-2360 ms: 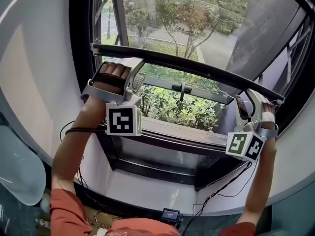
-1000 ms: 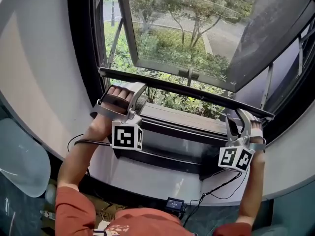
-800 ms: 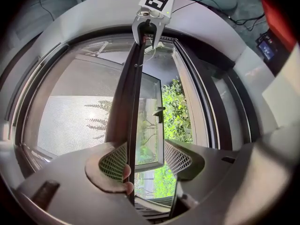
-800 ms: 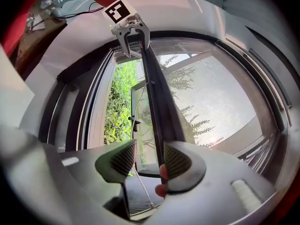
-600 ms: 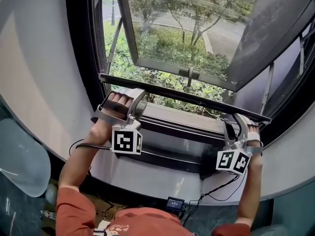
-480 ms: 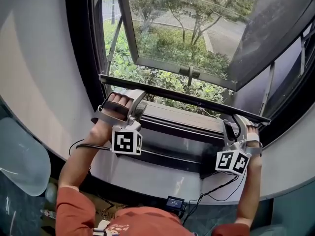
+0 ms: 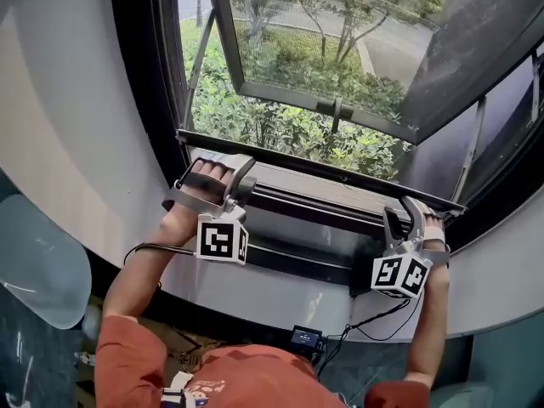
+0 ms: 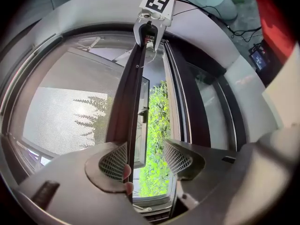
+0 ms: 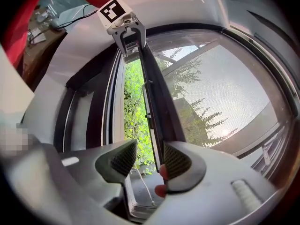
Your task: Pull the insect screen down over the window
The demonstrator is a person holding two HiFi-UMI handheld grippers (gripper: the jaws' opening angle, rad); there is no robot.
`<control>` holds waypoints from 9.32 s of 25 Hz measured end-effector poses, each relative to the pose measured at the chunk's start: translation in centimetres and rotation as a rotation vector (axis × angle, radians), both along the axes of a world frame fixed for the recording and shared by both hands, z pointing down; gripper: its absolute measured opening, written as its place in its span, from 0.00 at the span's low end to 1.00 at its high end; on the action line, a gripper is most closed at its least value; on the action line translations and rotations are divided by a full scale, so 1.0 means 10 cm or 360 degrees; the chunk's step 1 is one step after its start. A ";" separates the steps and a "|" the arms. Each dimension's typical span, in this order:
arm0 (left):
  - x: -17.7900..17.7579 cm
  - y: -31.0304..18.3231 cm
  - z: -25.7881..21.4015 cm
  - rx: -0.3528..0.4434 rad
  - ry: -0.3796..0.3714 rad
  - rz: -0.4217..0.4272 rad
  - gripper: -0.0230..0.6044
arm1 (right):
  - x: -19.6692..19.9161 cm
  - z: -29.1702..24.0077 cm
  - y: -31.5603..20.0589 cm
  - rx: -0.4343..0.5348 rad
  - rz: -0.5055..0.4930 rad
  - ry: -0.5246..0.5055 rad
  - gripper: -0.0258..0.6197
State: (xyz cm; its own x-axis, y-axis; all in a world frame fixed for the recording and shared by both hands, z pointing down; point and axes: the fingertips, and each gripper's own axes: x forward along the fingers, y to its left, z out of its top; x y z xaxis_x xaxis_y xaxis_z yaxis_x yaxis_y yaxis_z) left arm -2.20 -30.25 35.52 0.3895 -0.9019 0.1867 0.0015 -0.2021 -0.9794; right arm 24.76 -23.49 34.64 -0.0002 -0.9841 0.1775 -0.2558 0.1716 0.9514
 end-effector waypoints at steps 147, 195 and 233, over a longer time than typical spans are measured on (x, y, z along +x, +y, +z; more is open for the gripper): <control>-0.01 0.03 0.99 -0.0503 -0.0104 -0.0103 0.39 | -0.01 1.02 0.02 -0.0454 0.0202 -0.0284 0.26; -0.14 1.28 1.37 -0.0764 0.1811 -0.0051 0.39 | -0.71 1.27 1.15 -0.0077 -0.0124 -0.1773 0.30; -0.13 1.49 1.37 -0.0748 0.2055 -0.0022 0.04 | -0.81 1.27 1.17 0.0302 0.0010 -0.1758 0.05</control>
